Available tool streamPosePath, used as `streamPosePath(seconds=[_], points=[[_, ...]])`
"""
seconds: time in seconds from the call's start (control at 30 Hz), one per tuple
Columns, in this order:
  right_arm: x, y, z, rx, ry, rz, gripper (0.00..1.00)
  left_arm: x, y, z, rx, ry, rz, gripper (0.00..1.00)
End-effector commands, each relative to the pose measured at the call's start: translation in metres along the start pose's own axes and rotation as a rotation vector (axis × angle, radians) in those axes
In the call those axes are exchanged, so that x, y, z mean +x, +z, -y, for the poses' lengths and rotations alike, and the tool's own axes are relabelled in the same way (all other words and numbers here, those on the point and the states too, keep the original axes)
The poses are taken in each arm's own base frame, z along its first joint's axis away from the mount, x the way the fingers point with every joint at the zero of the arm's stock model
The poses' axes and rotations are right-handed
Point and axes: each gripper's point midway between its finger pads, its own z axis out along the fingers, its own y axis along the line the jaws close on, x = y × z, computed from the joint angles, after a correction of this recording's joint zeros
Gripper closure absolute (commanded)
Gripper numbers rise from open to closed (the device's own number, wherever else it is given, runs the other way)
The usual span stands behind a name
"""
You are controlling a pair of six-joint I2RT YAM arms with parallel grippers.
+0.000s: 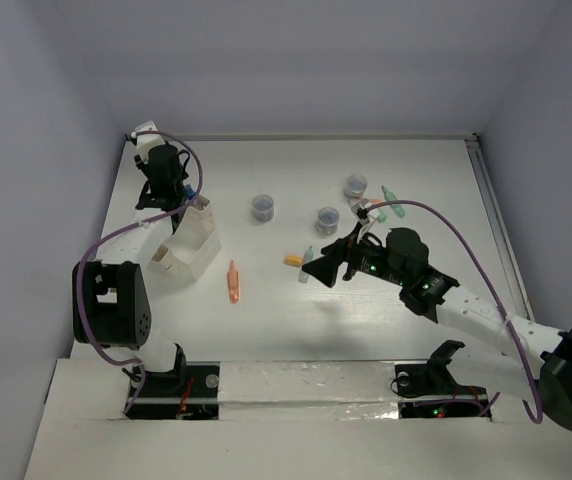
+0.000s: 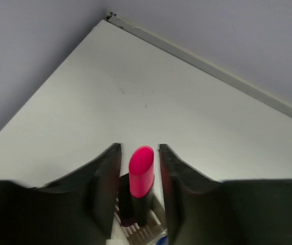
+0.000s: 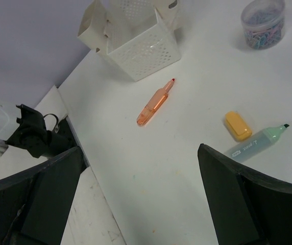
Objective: Sort the stationery into containers
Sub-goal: Place the pen in the storage box, then pick up the stationery from the center of the board.
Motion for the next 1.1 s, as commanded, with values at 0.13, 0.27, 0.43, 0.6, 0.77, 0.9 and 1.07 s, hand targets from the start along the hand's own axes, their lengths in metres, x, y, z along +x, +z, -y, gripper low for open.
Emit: streamPosePath(seconds=[0.13, 0.27, 0.43, 0.6, 0.77, 0.9, 1.07], points=[[-0.015, -0.002, 0.009, 0.064, -0.038, 0.054, 0.00, -0.034, -0.014, 0.014, 0.058, -0.031, 0.080, 0.39], [-0.019, -0.004, 0.019, 0.126, -0.050, 0.069, 0.00, -0.056, -0.026, 0.019, 0.087, -0.059, 0.108, 0.25], [-0.022, -0.007, 0.037, 0.226, -0.053, 0.091, 0.03, -0.128, -0.073, 0.042, 0.251, -0.164, 0.212, 0.22], [-0.024, -0.009, 0.061, 0.365, -0.045, 0.086, 0.03, -0.173, -0.140, 0.064, 0.468, -0.232, 0.263, 0.18], [-0.030, -0.013, 0.094, 0.552, -0.036, 0.081, 0.02, -0.174, -0.219, 0.062, 0.695, -0.274, 0.275, 0.15], [-0.032, -0.011, 0.112, 0.661, -0.031, 0.058, 0.01, -0.136, -0.255, 0.041, 0.752, -0.237, 0.244, 0.12], [-0.025, 0.009, 0.142, 0.763, -0.038, -0.057, 0.00, -0.091, -0.289, 0.006, 0.747, -0.172, 0.215, 0.08]])
